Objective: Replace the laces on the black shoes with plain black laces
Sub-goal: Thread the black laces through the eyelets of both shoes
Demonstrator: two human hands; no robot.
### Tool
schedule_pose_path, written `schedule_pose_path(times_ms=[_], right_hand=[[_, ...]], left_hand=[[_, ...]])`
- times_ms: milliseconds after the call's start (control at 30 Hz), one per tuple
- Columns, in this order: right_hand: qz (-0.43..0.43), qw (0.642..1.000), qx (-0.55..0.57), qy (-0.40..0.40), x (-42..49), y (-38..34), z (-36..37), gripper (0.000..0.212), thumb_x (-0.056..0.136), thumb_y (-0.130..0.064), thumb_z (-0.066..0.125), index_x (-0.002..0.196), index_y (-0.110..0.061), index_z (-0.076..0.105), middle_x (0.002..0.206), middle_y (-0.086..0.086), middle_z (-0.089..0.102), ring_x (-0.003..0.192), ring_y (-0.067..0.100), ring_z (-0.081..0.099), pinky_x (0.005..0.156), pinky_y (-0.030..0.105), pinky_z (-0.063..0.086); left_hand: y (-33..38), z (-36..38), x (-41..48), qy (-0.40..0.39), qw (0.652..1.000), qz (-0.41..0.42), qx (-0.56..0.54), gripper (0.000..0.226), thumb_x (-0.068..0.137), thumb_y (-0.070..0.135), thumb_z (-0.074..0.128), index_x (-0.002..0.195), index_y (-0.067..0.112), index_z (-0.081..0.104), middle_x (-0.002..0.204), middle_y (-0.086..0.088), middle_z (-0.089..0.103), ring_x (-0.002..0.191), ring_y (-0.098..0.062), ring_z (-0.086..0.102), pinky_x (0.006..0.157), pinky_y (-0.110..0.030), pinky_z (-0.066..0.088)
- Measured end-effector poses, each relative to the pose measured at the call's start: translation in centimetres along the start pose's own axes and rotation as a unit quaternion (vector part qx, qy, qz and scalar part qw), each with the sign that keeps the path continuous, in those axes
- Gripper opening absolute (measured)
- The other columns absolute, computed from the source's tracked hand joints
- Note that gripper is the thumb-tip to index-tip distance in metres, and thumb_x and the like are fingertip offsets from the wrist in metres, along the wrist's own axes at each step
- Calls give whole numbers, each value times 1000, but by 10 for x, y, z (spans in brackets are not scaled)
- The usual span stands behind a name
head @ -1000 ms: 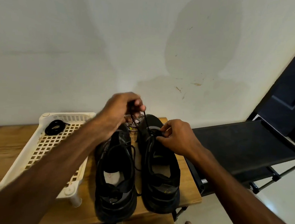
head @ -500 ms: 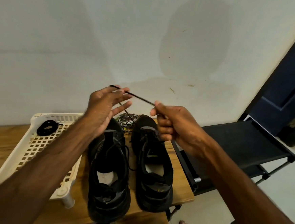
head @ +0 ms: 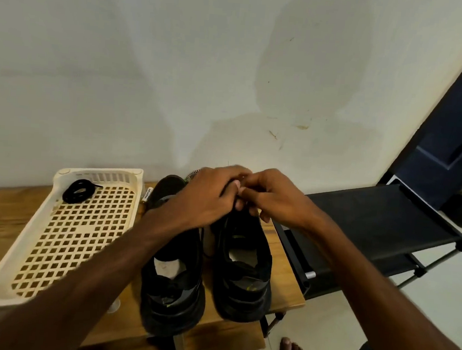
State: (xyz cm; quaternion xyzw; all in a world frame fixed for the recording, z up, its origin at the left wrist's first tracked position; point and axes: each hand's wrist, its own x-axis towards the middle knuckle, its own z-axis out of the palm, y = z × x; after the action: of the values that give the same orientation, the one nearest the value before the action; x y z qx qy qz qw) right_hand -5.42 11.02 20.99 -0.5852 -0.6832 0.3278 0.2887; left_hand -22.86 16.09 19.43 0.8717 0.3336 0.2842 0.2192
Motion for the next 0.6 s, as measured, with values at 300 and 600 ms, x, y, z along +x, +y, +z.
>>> schedule_pose_path(times_ms=[300, 600], right_hand=[[-4, 984, -19, 177, 6, 20, -8, 21, 81, -34, 84, 76, -15, 75, 64, -6, 74, 54, 5, 69, 48, 10, 47], [38, 983, 166, 65, 6, 23, -13, 16, 92, -1, 69, 107, 2, 75, 89, 15, 78, 82, 25, 77, 69, 28, 63]], left_hand=[[-16, 5, 9, -4, 999, -38, 2, 19, 99, 25, 65, 114, 24, 78, 90, 9, 76, 71, -2, 69, 70, -14, 50], [-17, 1, 6, 21, 999, -30, -21, 19, 96, 20, 69, 113, 25, 78, 89, 18, 74, 80, 12, 66, 70, 0, 43]])
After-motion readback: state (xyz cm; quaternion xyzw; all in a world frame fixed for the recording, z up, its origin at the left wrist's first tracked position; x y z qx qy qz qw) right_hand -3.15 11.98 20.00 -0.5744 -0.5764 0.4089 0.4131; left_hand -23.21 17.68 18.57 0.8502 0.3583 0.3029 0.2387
